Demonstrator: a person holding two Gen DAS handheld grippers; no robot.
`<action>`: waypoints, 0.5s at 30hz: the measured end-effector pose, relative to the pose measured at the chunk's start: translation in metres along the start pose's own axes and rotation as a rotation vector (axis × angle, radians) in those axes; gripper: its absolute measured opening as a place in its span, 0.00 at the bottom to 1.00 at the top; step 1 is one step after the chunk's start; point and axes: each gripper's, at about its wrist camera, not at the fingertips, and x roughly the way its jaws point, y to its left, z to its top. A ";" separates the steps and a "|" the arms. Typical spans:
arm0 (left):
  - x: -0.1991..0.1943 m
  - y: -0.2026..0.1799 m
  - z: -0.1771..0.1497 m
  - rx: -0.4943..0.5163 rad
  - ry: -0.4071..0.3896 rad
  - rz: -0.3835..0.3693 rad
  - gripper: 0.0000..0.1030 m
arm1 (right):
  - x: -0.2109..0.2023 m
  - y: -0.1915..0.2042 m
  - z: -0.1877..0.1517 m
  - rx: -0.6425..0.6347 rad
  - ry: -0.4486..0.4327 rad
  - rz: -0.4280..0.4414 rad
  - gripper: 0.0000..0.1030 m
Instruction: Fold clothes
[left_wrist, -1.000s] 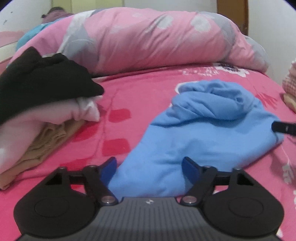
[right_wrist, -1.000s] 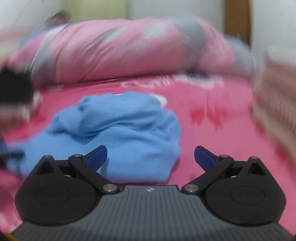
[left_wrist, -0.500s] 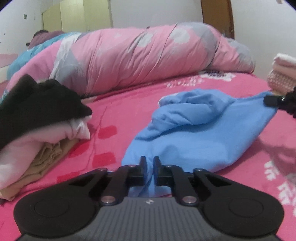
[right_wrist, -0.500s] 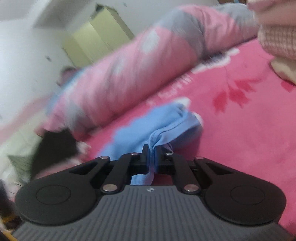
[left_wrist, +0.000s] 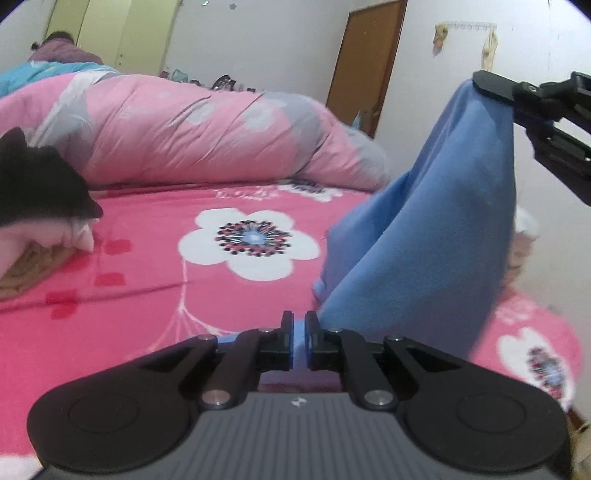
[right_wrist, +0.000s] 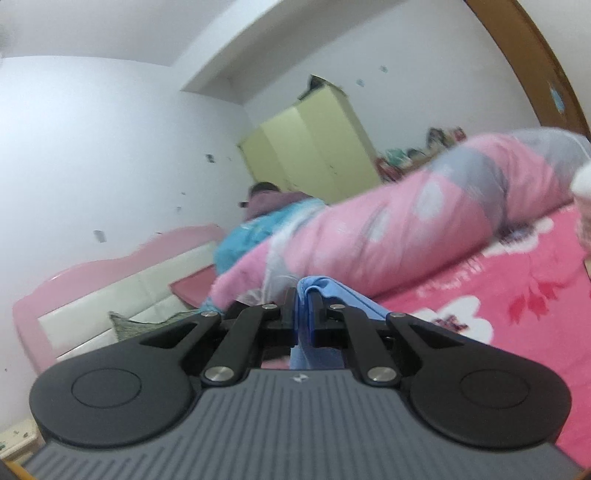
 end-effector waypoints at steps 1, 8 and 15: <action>-0.007 0.002 -0.002 -0.015 -0.008 -0.007 0.08 | 0.000 0.008 0.001 -0.016 0.003 0.007 0.03; -0.047 0.038 -0.006 -0.061 -0.031 0.105 0.48 | 0.040 0.048 -0.020 -0.051 0.096 0.051 0.03; -0.069 0.071 -0.023 -0.117 0.067 0.199 0.66 | 0.133 0.051 -0.095 -0.034 0.566 -0.110 0.28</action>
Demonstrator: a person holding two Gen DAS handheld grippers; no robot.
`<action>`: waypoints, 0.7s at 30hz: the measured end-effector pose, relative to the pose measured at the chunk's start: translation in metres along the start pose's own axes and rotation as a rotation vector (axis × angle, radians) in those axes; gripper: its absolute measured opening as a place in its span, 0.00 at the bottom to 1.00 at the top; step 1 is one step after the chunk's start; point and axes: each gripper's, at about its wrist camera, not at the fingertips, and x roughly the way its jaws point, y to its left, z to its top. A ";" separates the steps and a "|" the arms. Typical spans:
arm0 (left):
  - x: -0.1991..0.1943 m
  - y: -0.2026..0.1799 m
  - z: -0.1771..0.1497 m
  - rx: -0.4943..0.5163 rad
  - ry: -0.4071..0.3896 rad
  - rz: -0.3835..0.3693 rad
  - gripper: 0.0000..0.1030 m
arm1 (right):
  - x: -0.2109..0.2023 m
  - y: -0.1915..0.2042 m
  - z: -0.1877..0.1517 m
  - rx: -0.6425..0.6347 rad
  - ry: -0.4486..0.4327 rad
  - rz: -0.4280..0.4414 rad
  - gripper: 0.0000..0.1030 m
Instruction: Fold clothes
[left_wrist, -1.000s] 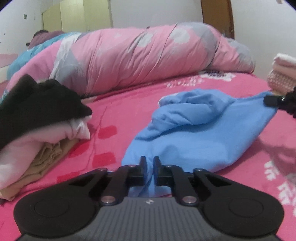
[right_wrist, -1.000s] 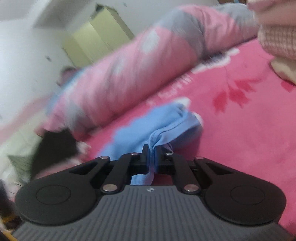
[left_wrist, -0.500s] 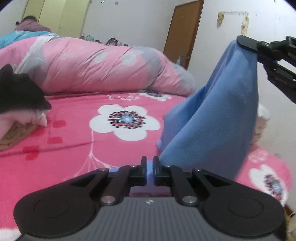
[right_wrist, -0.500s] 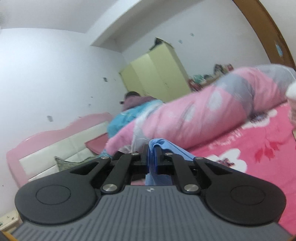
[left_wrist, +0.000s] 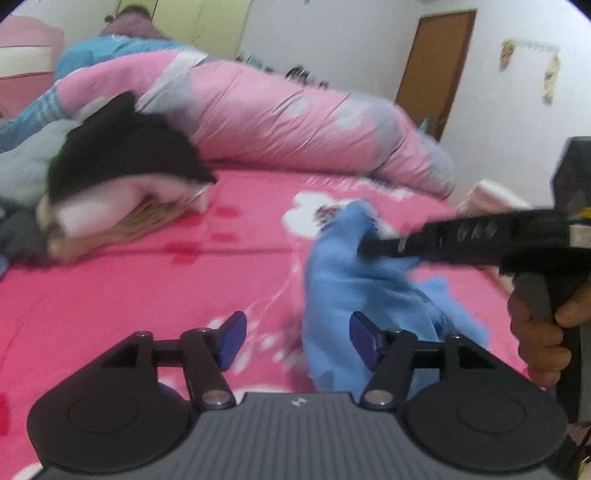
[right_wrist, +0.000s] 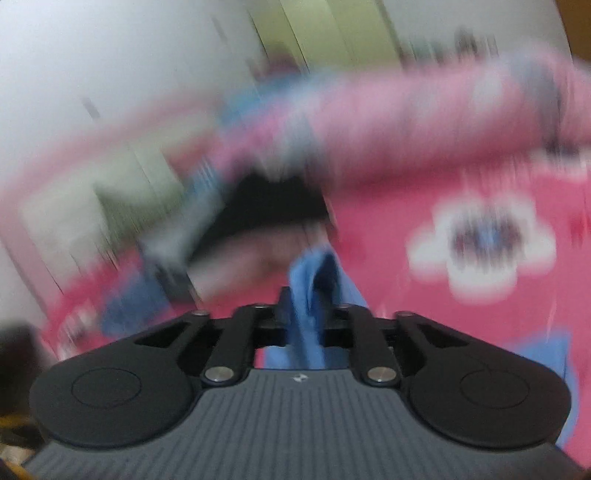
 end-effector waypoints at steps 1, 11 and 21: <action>0.000 0.002 -0.002 0.003 0.015 0.010 0.68 | 0.004 -0.003 -0.005 0.031 0.044 -0.004 0.31; 0.038 -0.024 -0.006 0.021 0.083 -0.039 0.84 | -0.076 -0.069 -0.035 0.101 -0.130 -0.121 0.53; 0.069 -0.069 -0.004 0.069 0.063 0.003 0.81 | -0.068 -0.056 -0.086 -0.296 -0.150 -0.062 0.51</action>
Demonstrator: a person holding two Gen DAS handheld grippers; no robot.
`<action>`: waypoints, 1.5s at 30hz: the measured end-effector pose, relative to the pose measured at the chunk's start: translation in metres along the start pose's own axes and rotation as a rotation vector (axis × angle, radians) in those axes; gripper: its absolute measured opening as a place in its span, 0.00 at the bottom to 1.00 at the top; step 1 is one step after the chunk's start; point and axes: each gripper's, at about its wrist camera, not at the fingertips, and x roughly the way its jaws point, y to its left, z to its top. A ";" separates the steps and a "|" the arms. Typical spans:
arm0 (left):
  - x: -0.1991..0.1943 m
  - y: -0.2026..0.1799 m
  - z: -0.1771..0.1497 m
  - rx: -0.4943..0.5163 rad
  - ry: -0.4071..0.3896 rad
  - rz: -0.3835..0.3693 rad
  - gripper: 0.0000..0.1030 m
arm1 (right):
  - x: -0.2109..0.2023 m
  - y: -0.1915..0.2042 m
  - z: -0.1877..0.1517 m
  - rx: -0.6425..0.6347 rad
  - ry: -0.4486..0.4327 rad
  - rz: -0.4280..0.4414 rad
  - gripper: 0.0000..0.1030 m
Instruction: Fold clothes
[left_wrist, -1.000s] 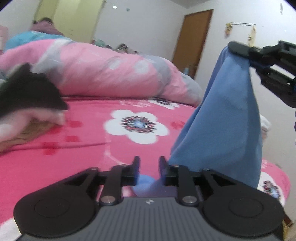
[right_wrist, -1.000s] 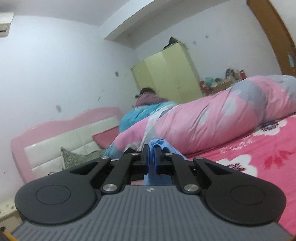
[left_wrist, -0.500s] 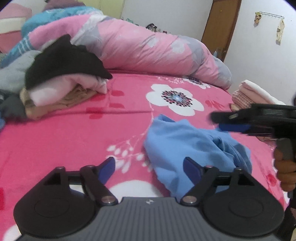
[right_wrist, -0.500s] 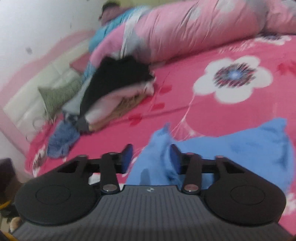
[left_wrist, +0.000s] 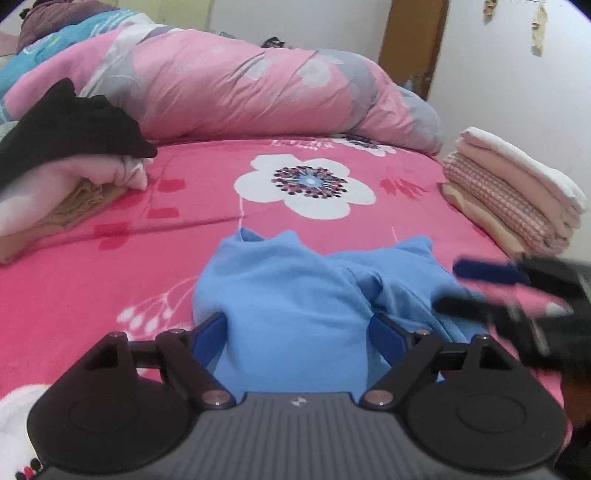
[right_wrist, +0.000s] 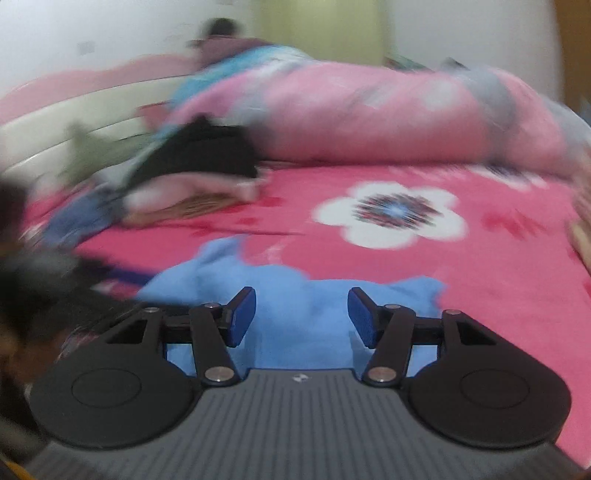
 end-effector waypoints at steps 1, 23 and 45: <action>0.002 0.000 0.001 -0.010 -0.002 0.006 0.79 | -0.001 0.004 -0.006 -0.017 -0.011 0.034 0.50; -0.021 -0.026 0.002 0.068 -0.001 0.023 0.55 | -0.174 -0.105 -0.048 0.441 -0.330 -0.365 0.00; -0.071 0.027 0.010 -0.039 -0.085 -0.112 0.74 | 0.006 0.056 -0.002 -0.066 -0.009 0.266 0.02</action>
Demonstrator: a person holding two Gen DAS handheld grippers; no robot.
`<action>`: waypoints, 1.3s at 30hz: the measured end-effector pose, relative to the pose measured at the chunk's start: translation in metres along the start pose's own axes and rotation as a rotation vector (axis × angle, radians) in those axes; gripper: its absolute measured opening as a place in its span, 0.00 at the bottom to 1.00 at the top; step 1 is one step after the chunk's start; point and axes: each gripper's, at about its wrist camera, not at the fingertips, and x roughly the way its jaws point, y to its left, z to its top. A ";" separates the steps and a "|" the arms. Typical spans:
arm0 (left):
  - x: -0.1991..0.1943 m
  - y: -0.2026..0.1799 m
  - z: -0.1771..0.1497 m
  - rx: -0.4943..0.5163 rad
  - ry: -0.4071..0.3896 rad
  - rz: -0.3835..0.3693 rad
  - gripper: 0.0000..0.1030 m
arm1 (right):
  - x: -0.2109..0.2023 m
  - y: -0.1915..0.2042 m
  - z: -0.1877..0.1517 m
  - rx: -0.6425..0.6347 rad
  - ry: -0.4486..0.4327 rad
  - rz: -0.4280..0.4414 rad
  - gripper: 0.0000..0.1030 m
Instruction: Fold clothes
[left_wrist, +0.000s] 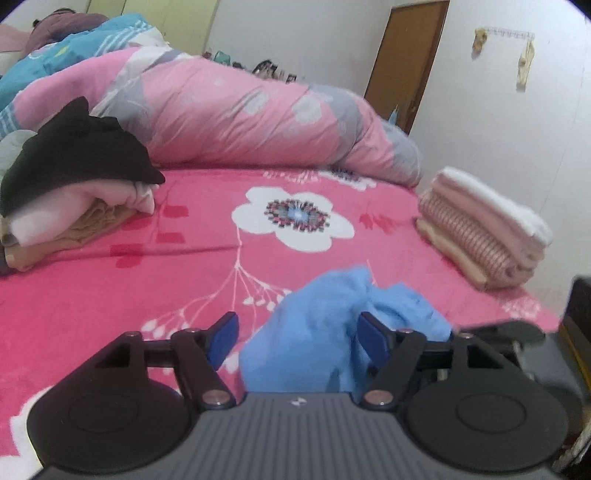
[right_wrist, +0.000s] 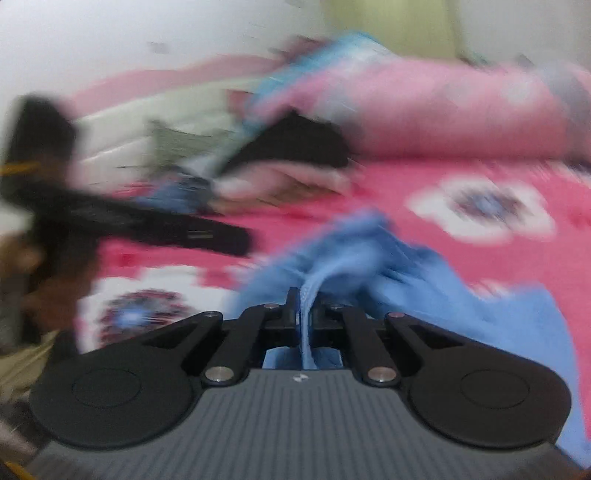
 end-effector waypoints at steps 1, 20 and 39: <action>-0.004 0.002 0.001 -0.001 -0.011 -0.015 0.75 | 0.002 0.013 0.002 -0.049 -0.008 0.036 0.02; -0.003 -0.027 -0.031 0.202 0.017 -0.032 0.81 | -0.063 0.031 -0.008 -0.094 -0.020 0.080 0.51; -0.015 -0.034 -0.023 0.165 -0.073 0.046 0.74 | -0.050 -0.014 0.005 0.197 -0.143 -0.279 0.03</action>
